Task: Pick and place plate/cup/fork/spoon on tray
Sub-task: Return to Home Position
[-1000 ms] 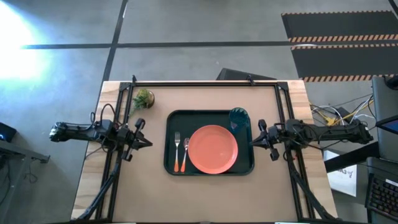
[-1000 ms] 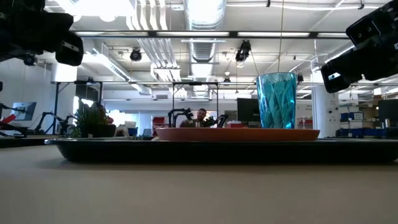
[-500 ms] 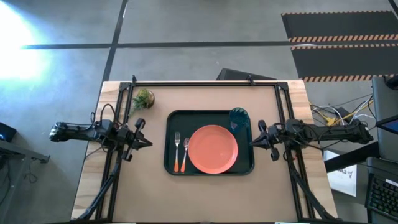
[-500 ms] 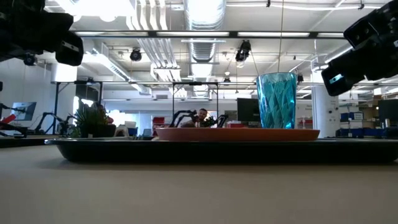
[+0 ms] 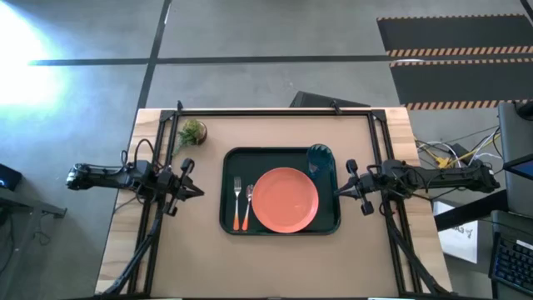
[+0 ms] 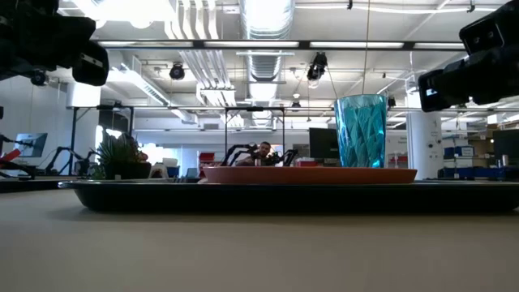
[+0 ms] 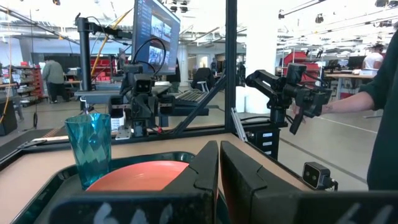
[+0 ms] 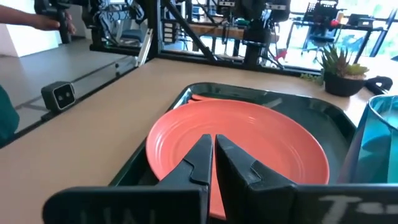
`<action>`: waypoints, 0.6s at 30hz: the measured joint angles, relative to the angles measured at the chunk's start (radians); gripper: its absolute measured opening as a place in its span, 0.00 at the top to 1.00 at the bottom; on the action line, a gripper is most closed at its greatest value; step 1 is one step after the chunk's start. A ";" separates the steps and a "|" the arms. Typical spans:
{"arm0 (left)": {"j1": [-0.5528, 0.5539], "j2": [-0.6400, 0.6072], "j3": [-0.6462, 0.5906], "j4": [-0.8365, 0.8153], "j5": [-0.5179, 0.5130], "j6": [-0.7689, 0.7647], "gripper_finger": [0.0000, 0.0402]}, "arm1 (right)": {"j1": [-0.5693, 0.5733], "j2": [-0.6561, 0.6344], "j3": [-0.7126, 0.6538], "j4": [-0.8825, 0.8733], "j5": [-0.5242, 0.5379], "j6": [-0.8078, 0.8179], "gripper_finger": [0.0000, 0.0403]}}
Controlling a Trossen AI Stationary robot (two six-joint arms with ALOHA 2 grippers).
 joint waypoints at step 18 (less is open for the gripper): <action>0.000 0.000 0.000 0.000 0.000 0.000 1.00 | 0.000 0.000 0.000 0.000 0.000 0.086 0.98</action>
